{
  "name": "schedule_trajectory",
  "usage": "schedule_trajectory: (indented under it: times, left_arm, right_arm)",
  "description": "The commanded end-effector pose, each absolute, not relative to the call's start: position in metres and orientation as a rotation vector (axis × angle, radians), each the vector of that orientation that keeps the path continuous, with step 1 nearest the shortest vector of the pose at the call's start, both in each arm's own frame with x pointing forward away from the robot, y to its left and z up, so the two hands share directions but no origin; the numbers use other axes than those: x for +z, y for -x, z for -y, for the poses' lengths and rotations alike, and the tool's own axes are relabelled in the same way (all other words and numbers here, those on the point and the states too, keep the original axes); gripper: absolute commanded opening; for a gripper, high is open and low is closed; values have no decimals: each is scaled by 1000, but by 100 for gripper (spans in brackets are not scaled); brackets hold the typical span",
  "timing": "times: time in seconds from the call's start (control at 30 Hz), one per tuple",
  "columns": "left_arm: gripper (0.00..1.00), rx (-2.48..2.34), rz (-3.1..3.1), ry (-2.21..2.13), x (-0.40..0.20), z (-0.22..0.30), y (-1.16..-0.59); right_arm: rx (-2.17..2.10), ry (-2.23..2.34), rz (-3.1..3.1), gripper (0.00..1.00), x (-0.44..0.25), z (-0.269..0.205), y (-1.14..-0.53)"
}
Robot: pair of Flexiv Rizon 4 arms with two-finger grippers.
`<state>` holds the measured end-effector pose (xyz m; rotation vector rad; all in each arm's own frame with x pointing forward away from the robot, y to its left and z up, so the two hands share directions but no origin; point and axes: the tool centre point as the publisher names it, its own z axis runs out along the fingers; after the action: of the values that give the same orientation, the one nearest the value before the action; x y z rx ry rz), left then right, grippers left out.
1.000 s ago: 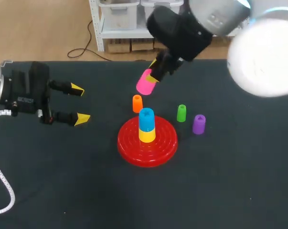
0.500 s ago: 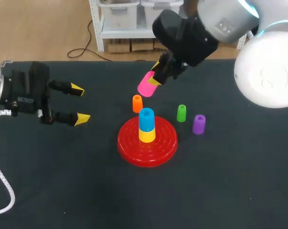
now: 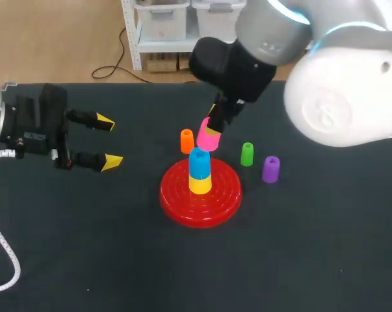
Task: Pick up and stack the cylinders on the red base in this order: pink,purple,orange,green
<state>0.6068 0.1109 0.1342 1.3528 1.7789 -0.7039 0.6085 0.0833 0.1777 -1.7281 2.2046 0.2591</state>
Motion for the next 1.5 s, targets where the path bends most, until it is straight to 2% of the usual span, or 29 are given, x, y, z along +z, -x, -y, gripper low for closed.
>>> schedule_trajectory:
  times: [0.03,1.5]
  left_arm:
    - [100,-704,-1772,-1349,133,-112,-606]
    - [100,-704,-1772,-1349,133,-112,-606]
  right_arm:
    - [202,1739,-2240,0,176,-91,-606]
    - [40,1750,-2353,0,146,-112,-613]
